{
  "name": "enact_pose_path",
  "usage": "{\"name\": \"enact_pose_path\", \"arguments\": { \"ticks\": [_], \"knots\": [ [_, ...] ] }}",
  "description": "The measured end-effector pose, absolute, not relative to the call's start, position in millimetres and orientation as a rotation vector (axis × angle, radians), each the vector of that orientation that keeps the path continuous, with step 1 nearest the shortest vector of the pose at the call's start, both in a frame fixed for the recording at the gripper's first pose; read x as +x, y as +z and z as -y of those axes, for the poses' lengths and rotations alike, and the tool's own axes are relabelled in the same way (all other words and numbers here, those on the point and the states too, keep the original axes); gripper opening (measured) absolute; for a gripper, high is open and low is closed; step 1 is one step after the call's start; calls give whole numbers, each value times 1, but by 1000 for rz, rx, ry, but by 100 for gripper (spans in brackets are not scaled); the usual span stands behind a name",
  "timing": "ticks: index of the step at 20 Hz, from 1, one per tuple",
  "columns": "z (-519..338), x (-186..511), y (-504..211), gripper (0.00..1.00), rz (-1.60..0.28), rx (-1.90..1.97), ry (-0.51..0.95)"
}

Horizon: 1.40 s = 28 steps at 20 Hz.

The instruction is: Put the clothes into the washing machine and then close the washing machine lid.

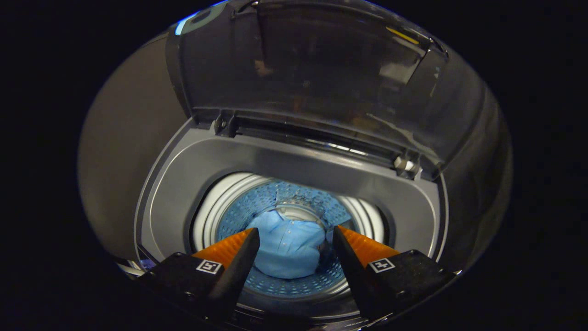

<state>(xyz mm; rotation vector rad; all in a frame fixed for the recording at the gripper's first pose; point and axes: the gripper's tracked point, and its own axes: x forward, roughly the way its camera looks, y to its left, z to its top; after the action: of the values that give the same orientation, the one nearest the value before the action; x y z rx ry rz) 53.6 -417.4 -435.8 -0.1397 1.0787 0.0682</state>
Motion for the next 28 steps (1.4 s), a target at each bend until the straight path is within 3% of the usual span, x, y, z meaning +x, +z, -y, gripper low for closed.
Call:
{"name": "enact_pose_path", "arguments": {
  "ticks": [11,23,28],
  "knots": [
    [409,50,-377,98,-983,-6,52],
    [383,160,-153,99,-418,34,96],
    [387,227,-123,98,-310,-14,89]
  ]
}}
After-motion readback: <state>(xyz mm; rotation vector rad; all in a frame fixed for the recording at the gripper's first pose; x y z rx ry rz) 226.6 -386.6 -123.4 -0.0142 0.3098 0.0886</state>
